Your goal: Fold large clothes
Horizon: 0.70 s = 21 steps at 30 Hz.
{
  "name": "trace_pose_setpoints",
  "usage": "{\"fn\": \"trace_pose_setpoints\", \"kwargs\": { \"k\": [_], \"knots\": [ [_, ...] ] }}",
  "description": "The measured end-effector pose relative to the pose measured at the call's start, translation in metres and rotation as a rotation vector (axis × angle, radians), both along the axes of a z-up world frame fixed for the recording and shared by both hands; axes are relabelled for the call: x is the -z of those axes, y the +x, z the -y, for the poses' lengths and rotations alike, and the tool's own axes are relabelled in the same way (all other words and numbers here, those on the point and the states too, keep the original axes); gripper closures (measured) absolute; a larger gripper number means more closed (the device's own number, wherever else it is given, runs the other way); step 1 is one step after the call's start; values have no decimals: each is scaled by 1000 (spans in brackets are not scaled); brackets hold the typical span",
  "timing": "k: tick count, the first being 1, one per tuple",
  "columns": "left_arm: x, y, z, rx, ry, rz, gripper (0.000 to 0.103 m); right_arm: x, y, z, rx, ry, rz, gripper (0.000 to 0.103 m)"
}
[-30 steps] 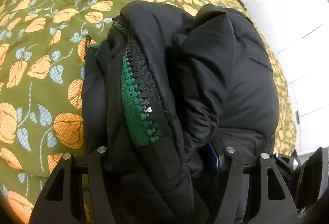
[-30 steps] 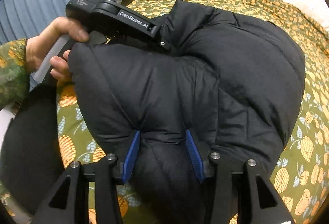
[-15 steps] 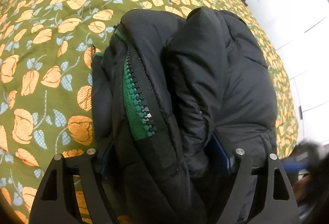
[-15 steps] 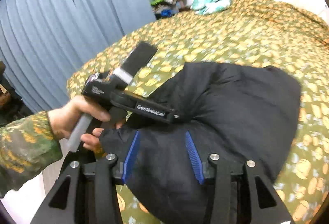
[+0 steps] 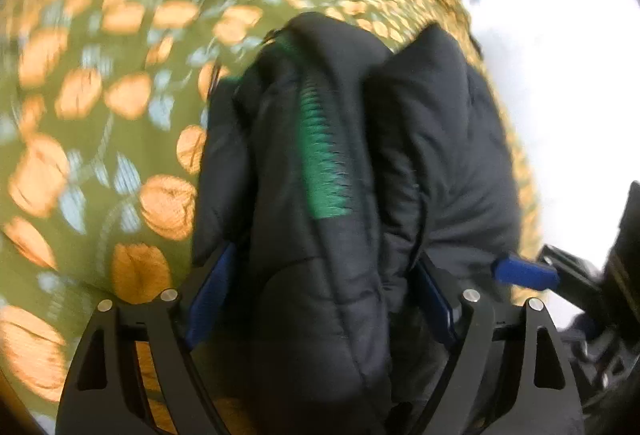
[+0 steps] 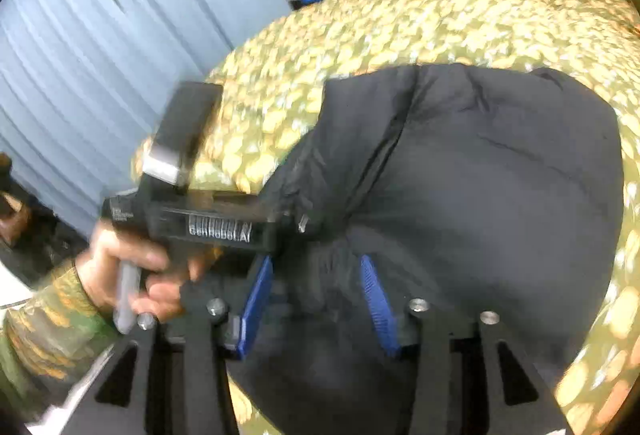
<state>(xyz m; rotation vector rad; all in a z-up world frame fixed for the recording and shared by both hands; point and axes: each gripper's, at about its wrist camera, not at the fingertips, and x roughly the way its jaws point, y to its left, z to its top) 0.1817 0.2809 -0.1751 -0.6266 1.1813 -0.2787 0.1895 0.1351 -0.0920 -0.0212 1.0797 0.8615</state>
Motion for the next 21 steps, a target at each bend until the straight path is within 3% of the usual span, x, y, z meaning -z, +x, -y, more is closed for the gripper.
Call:
{"fn": "trace_pose_setpoints", "kwargs": {
  "k": [1,3,4,7,9,13,16,17,20,21],
  "knots": [
    [1,1,2,20,16,14,18,-5,8,-6,3,-41,45,53],
    [-3,-2,8,52,67,53,18,-16,36,-8,2,-22,56,53],
    [-4,-3,10,57,70,54,18,-19,50,-7,8,5,26,53],
    [-2,1,12,61,70,50,17,-25,81,-18,51,-47,74,52],
    [1,3,14,67,75,45,15,0,103,-51,-24,-149,0,52],
    [6,8,15,50,119,24,15,58,130,-85,-56,-323,-68,53],
    [6,5,9,54,95,3,15,63,130,-83,-37,-324,-77,53],
    [3,5,9,68,90,0,15,54,124,-77,-80,-303,-116,53],
    [-23,0,7,97,97,27,17,9,111,-41,-57,-181,-60,52],
    [-33,-4,3,99,97,47,18,-6,108,-28,-37,-136,-36,47]
  ]
}}
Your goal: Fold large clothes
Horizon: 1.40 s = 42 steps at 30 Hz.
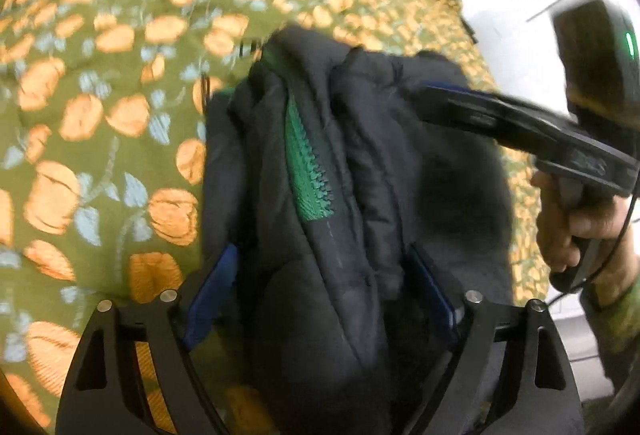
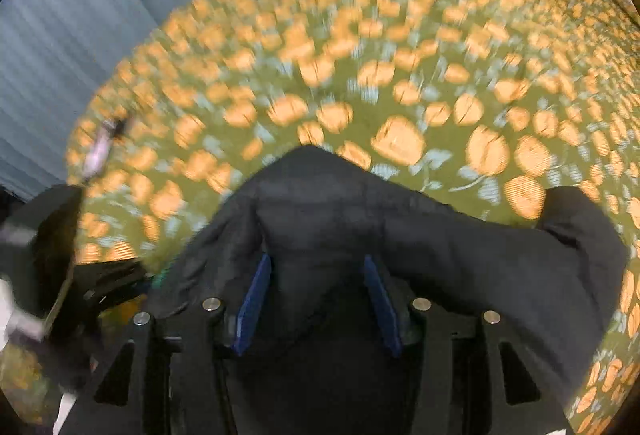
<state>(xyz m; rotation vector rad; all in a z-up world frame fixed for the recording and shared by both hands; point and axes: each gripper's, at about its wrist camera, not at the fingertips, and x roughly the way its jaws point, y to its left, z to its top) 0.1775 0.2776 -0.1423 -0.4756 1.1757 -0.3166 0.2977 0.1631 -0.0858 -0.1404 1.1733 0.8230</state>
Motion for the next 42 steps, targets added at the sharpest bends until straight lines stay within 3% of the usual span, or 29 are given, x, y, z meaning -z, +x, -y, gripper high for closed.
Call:
{"fn": "trace_pose_setpoints", "kwargs": {
  "k": [2,5,8,10,12,14,17,20,23,25,33,38,42],
  "knots": [
    [-14,-6,-8,5,-31,16,17,-31,-13,42,57,98,54,39],
    [-23,-10,-5,43,-51,1,14,-50,-30,90,124,150,96,38],
    [-23,-8,27,93,59,-13,14,-49,-49,125,173,150,115,38],
    [-18,-10,55,128,261,-5,6,-42,-63,145,201,144,114,38],
    [-9,-11,61,146,362,-13,0,-31,-74,158,220,131,92,38],
    [3,-9,44,116,286,-61,0,-19,-79,175,246,130,44,38],
    [24,-1,21,101,151,-112,0,18,-82,202,327,174,-104,38],
    [43,2,5,107,44,-140,0,53,-88,221,364,352,-253,38],
    [56,3,-6,119,-18,-148,0,81,-93,217,351,428,-347,37],
    [65,4,-10,116,-61,-156,0,87,-95,212,338,461,-340,23],
    [93,12,-22,82,-191,-211,0,112,-67,180,343,449,-362,8],
    [93,7,-29,78,-201,-204,0,110,-58,176,277,398,-346,11],
    [85,-8,-28,48,-185,-168,1,74,-74,164,165,314,-215,24]
  ]
}}
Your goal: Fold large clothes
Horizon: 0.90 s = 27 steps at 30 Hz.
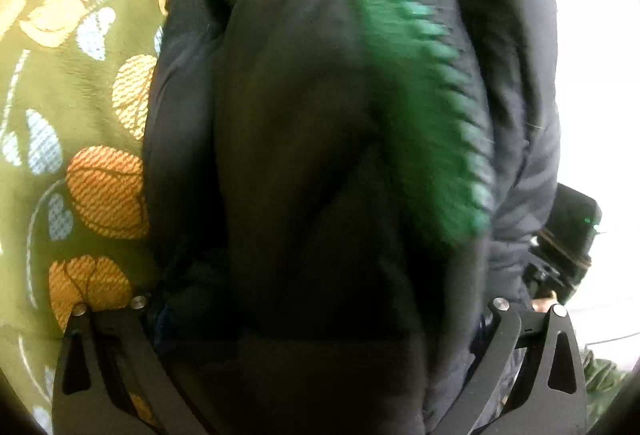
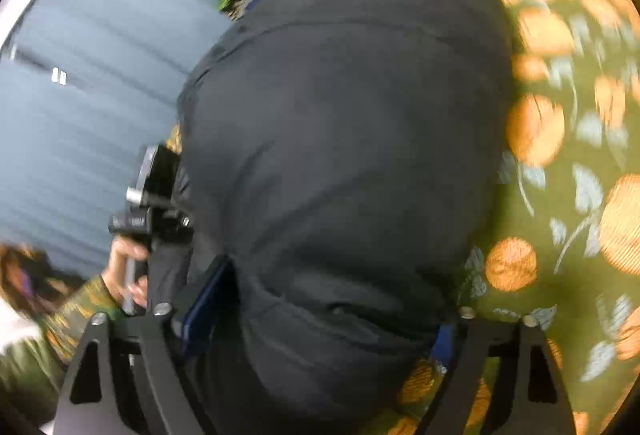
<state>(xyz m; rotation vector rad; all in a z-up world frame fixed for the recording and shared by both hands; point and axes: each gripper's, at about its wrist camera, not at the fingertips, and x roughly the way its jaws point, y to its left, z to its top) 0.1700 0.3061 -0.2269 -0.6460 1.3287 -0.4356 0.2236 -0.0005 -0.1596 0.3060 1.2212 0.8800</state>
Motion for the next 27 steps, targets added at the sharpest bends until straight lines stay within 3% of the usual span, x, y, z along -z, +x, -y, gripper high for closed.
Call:
{"fn": "trace_pose_setpoints", "kwargs": {
  "k": [2,5,15,22,25,27],
  "knots": [
    [-5,-11,0,-25,-13,24,6,-8,0,-2,-33,2,45,25],
    [-13,-21,0,-62,-3,57,11,-6,5,0,-30,0,29,26],
    [-78,-45,9,-109,-38,233,18,-111,-7,-26,-152,30,364,30],
    [-145,5,23,-97,-28,382,18,-152,53,-7,-109,88,456,30],
    [-156,37,37,-86,-9,406,18,-152,90,18,-62,105,441,30],
    [-148,57,51,-96,7,388,18,-137,118,39,-21,103,398,30]
  ]
}}
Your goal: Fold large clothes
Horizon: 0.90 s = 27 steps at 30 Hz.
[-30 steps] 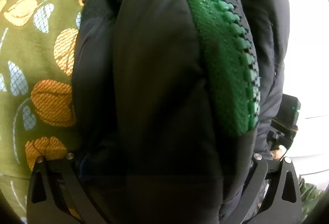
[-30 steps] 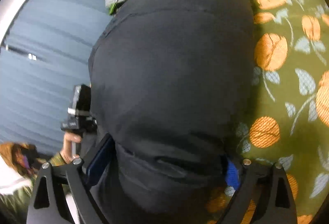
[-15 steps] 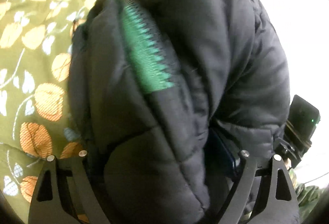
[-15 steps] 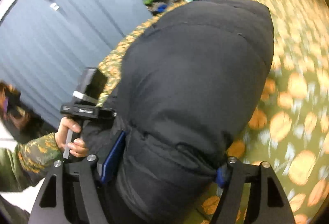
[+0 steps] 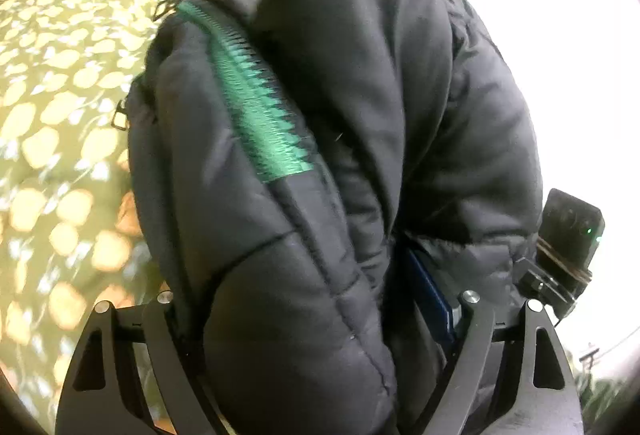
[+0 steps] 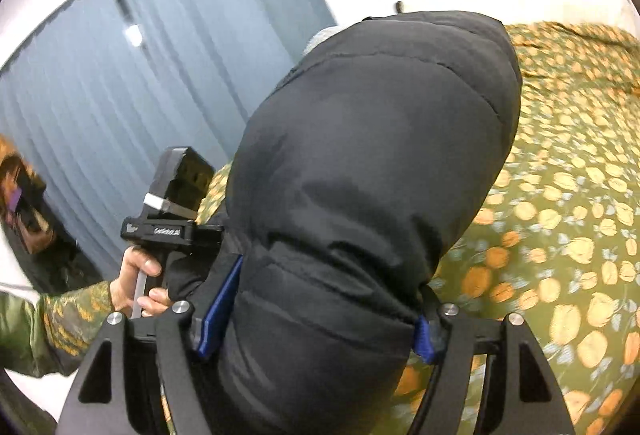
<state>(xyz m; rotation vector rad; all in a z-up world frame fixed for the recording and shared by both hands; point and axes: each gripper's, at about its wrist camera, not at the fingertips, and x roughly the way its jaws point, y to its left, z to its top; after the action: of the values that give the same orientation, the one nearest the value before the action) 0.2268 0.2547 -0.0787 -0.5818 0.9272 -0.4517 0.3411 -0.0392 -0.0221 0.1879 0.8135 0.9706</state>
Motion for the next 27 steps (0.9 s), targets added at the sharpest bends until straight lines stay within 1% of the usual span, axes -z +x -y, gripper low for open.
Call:
{"fn": "trace_pose_setpoints", "kwargs": {
  "k": [1,2,3,4,5,6,7,8,9,11,12,13,14,15,16,18,19,20,21,22,23,24,25,26,27],
  "knots": [
    [12,11,5,-12,22,-34,13,12,16,9,23,-9,-47,29],
    [27,24,11,-19,38,-82,11,23,27,14,41,-22,-90,26],
    [40,34,7,-24,50,-126,11,46,45,26,106,-76,-166,22],
    [66,41,11,-30,75,-207,11,66,55,35,179,-151,-220,18],
    [81,44,13,-32,81,-256,10,86,62,43,241,-229,-272,17],
    [91,43,13,-29,40,-273,6,103,65,53,291,-281,-318,17],
    [93,38,11,-34,-24,-259,5,112,64,65,329,-262,-349,15],
    [90,34,11,-37,-34,-248,5,114,60,74,348,-218,-358,14],
    [84,29,13,-38,-17,-230,5,112,56,79,360,-194,-349,14],
    [73,26,19,-17,31,-204,5,101,45,85,379,-177,-293,14],
    [71,20,20,-12,41,-199,5,95,40,84,378,-181,-267,14],
    [68,22,15,-14,44,-196,6,88,36,81,375,-189,-241,14],
    [54,12,19,-23,46,-189,6,85,36,80,375,-198,-212,14],
    [46,14,16,-34,50,-176,6,78,33,78,372,-206,-177,14],
    [37,3,9,-47,55,-153,6,68,27,75,366,-211,-144,14],
    [26,-19,13,-64,77,-116,6,54,23,70,360,-242,-87,14],
    [15,-34,8,-75,110,-86,5,49,18,66,357,-261,-58,14],
    [14,-33,7,-82,142,-64,5,45,14,66,353,-273,-38,14],
    [0,-44,12,-90,191,-37,5,40,7,64,348,-287,-13,14],
    [-17,-55,15,-104,254,-6,5,33,-1,60,344,-298,16,14],
    [-29,-60,21,-113,300,19,5,25,-11,57,338,-303,46,14],
    [-38,-75,23,-127,360,52,5,18,-20,55,334,-307,74,14],
    [-44,-91,27,-148,423,88,4,14,-26,54,333,-309,99,14],
    [-47,-93,31,-171,471,115,3,9,-34,53,331,-313,126,14],
    [-52,-106,37,-204,524,155,2,1,-45,52,330,-314,158,14]
  ]
}}
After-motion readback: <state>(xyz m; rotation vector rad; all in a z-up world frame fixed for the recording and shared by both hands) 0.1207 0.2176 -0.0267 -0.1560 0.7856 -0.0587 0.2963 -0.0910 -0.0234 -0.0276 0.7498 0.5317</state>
